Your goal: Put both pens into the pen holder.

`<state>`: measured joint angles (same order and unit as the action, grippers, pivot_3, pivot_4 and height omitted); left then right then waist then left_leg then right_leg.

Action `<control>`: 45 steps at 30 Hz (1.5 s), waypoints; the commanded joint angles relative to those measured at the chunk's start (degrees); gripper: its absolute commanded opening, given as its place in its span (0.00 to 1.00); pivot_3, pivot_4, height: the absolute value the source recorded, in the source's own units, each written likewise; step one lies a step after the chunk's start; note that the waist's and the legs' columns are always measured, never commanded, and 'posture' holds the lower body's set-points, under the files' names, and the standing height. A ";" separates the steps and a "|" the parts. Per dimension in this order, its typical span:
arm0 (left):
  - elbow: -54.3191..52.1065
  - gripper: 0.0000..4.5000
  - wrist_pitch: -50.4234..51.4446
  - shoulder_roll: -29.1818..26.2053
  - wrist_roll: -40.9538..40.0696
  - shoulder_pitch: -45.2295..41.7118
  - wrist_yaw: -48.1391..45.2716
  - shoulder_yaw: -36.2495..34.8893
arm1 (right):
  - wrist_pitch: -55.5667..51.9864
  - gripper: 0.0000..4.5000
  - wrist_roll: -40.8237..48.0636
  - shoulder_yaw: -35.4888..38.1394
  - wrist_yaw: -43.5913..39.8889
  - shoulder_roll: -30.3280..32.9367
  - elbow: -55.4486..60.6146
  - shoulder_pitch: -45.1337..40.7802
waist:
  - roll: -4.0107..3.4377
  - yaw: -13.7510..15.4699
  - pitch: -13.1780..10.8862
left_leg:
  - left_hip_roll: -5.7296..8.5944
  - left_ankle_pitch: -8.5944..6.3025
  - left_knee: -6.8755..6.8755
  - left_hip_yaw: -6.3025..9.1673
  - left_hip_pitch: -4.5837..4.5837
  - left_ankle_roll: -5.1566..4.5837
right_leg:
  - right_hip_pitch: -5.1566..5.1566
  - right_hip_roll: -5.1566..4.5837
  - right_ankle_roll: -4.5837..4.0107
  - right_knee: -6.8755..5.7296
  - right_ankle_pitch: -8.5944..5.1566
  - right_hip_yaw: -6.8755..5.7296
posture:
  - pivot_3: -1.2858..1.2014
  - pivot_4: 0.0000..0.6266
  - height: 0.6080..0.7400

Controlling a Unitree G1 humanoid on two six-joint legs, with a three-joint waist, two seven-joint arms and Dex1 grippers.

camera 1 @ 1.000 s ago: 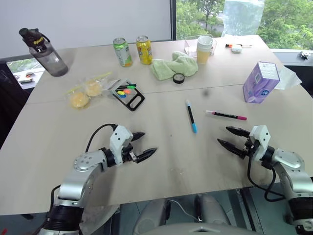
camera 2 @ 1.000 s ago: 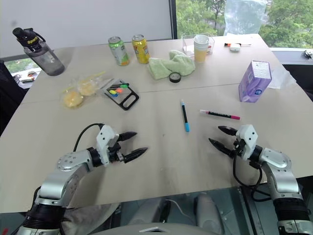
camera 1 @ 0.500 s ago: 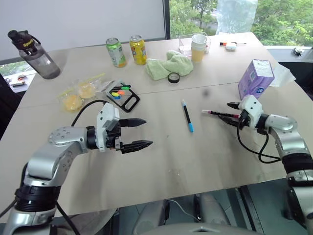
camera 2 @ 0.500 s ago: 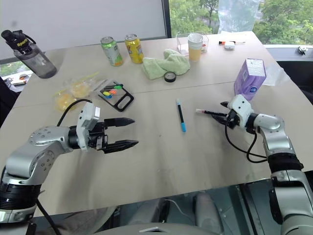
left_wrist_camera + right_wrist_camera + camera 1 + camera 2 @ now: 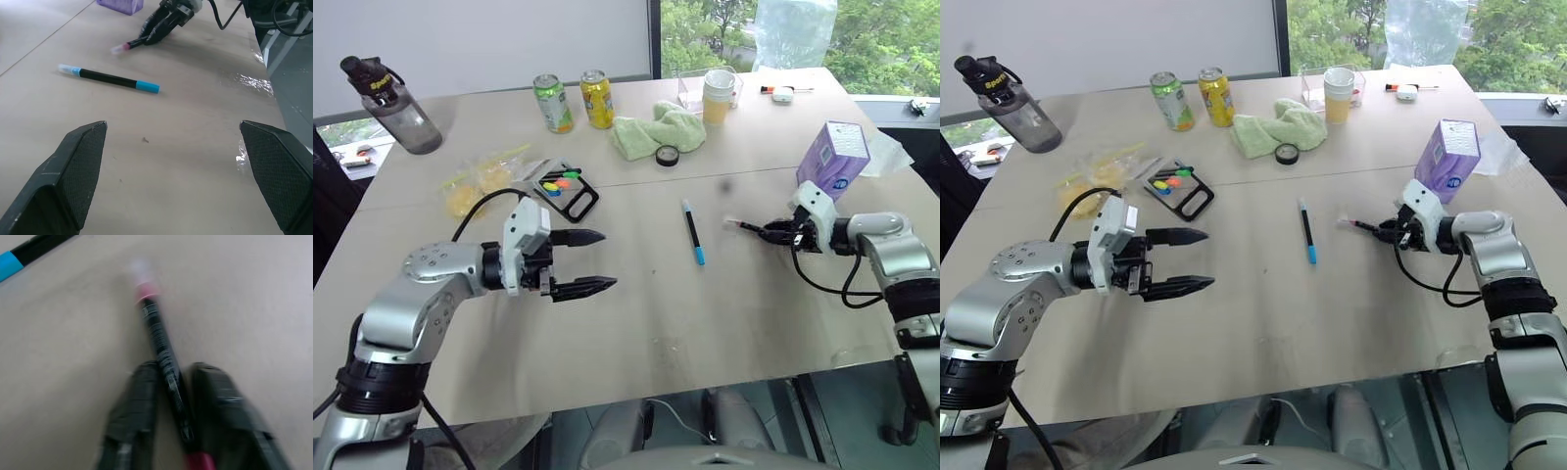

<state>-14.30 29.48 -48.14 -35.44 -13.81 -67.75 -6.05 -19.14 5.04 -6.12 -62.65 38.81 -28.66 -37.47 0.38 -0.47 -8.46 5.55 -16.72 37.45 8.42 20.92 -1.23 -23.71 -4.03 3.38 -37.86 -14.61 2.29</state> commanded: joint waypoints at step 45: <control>9.28 0.00 0.45 30.89 -0.16 -14.35 26.75 2.38 | -13.12 0.70 25.05 7.50 16.71 -10.51 51.58 21.38 | 0.08 -0.08 -0.04 | 0.06 0.00 0.58 0.16 0.34 0.01 | -0.08 0.02 0.07 -0.15 0.04 -0.14 | 0.52 0.24 1.00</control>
<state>-3.70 35.46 -16.43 -39.82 -28.17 -40.99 -4.41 -37.57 30.55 -2.03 -45.65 28.09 22.06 -16.61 0.45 -0.55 -8.50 5.61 -16.73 38.03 8.59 21.26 -1.22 -23.80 -4.02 3.45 -38.00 -14.57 2.16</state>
